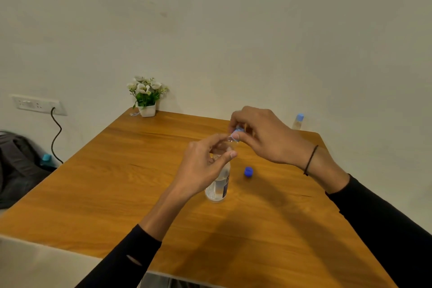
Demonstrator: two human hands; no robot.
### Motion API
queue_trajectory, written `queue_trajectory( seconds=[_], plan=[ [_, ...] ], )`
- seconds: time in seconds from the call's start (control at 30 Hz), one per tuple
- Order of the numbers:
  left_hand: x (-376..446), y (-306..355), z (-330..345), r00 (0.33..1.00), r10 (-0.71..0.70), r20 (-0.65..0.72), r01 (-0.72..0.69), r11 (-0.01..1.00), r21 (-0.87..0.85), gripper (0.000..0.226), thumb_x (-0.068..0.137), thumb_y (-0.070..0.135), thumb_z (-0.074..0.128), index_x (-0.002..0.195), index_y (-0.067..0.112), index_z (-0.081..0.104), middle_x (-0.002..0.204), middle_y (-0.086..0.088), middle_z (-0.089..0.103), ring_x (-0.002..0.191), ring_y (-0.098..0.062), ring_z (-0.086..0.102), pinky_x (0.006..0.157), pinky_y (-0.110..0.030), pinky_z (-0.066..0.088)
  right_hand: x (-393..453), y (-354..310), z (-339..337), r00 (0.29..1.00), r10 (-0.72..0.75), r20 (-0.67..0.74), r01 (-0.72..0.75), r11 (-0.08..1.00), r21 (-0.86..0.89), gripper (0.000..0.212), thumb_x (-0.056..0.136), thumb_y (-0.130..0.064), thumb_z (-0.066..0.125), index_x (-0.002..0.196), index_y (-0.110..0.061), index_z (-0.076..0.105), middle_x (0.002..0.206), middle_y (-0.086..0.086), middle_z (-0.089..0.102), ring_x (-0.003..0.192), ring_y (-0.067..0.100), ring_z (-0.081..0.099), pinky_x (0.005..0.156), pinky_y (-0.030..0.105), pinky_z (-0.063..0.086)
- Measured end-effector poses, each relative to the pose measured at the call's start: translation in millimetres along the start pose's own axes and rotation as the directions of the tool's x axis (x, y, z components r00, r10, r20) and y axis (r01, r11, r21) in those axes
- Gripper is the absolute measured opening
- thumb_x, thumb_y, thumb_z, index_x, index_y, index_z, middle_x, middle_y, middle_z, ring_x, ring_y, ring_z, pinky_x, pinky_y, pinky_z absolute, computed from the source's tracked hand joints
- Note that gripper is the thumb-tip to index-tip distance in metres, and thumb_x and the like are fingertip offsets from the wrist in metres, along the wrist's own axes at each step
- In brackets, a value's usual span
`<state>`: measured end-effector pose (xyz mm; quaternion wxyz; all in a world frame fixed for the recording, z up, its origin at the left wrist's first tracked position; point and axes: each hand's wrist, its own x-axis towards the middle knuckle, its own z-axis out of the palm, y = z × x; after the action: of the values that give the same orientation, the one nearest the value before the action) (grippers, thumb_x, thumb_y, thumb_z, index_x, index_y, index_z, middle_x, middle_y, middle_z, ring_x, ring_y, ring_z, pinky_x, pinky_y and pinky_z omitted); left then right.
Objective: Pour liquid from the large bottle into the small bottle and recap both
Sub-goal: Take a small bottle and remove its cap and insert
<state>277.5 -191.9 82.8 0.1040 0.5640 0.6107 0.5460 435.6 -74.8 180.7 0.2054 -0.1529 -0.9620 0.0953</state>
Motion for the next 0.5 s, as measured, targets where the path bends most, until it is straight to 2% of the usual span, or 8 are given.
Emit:
queue_trajectory(
  seconds=[0.07, 0.13, 0.2, 0.27, 0.33, 0.4, 0.47, 0.5],
  plan=[
    [-0.9, -1.1, -2.0, 1.0, -0.019, -0.008, 0.019, 1.0, -0.009, 0.045, 0.095, 0.046, 0.076, 0.135, 0.028, 0.071, 0.107, 0.019, 0.077, 0.105, 0.005, 0.072, 0.073, -0.012, 0.057, 0.2, -0.1, -1.6, 0.995, -0.041, 0.092, 0.03, 0.992, 0.12, 0.047, 0.097, -0.034, 0.071, 0.139, -0.04, 0.05, 0.126, -0.006, 0.051, 0.106, 0.01, 0.058, 0.08, 0.026, 0.058],
    [-1.7, -2.1, -4.1, 1.0, -0.021, -0.001, 0.021, 1.0, 0.0, 0.039, 0.096, 0.044, 0.075, 0.133, 0.029, 0.071, 0.108, 0.021, 0.076, 0.106, 0.006, 0.071, 0.071, -0.012, 0.056, 0.6, -3.1, -0.7, 0.995, 0.03, 0.09, -0.042, 0.99, 0.134, 0.061, 0.093, -0.057, 0.067, 0.147, -0.047, 0.039, 0.134, -0.011, 0.043, 0.111, 0.009, 0.057, 0.079, 0.019, 0.054],
    [-2.2, -1.3, -5.5, 1.0, -0.018, -0.003, 0.018, 1.0, 0.0, 0.036, 0.096, 0.039, 0.077, 0.131, 0.036, 0.07, 0.105, 0.023, 0.076, 0.106, 0.008, 0.07, 0.072, -0.011, 0.056, 3.9, -4.4, 3.2, 0.995, 0.102, 0.022, -0.102, 0.995, -0.009, 0.05, 0.095, -0.067, 0.055, 0.132, -0.034, 0.055, 0.118, -0.007, 0.053, 0.095, 0.011, 0.059, 0.076, 0.027, 0.052],
    [-2.6, -1.1, -6.4, 1.0, -0.008, -0.006, 0.008, 1.0, 0.005, 0.039, 0.095, 0.042, 0.077, 0.132, 0.042, 0.066, 0.104, 0.024, 0.075, 0.107, 0.009, 0.069, 0.074, -0.01, 0.056, 6.0, -4.3, 5.4, 0.997, 0.076, 0.0, -0.076, 0.995, -0.057, 0.03, 0.102, -0.051, 0.059, 0.109, -0.022, 0.064, 0.091, -0.006, 0.059, 0.077, 0.013, 0.056, 0.069, 0.036, 0.049],
    [-3.4, -2.6, -7.0, 1.0, -0.025, -0.014, 0.025, 1.0, -0.017, 0.04, 0.094, 0.045, 0.077, 0.132, 0.039, 0.067, 0.105, 0.023, 0.076, 0.107, 0.008, 0.07, 0.073, -0.01, 0.056, 3.7, -1.4, 4.1, 0.999, -0.014, 0.034, 0.013, 0.999, 0.035, 0.013, 0.102, -0.028, 0.067, 0.112, -0.02, 0.064, 0.091, -0.005, 0.06, 0.081, 0.013, 0.057, 0.069, 0.033, 0.046],
    [-5.4, -4.1, -7.0, 0.999, -0.033, -0.018, 0.032, 0.999, -0.034, 0.043, 0.093, 0.053, 0.075, 0.132, 0.036, 0.068, 0.106, 0.021, 0.077, 0.107, 0.007, 0.071, 0.072, -0.012, 0.058, 0.0, -0.8, 0.7, 0.988, -0.058, 0.144, 0.039, 0.991, 0.131, 0.044, 0.097, -0.031, 0.072, 0.137, -0.033, 0.054, 0.115, -0.005, 0.056, 0.102, 0.01, 0.058, 0.076, 0.024, 0.051],
    [-6.5, -3.5, -6.2, 1.0, -0.023, -0.016, 0.023, 0.999, -0.035, 0.048, 0.093, 0.06, 0.07, 0.132, 0.033, 0.07, 0.106, 0.023, 0.076, 0.108, 0.009, 0.07, 0.071, -0.012, 0.057, -1.2, -4.0, 0.7, 0.983, 0.018, 0.182, -0.047, 0.986, 0.16, 0.075, 0.091, -0.059, 0.072, 0.153, -0.046, 0.032, 0.132, -0.008, 0.045, 0.114, 0.008, 0.056, 0.086, 0.023, 0.055],
    [-6.3, -3.4, -5.8, 1.0, -0.024, -0.013, 0.023, 0.999, -0.034, 0.043, 0.095, 0.056, 0.07, 0.131, 0.033, 0.07, 0.105, 0.024, 0.077, 0.108, 0.009, 0.07, 0.07, -0.011, 0.055, -1.1, -6.2, 2.9, 0.986, 0.072, 0.152, -0.092, 0.987, 0.131, 0.077, 0.089, -0.07, 0.065, 0.153, -0.045, 0.031, 0.134, -0.008, 0.043, 0.113, 0.01, 0.057, 0.089, 0.026, 0.054]
  ],
)
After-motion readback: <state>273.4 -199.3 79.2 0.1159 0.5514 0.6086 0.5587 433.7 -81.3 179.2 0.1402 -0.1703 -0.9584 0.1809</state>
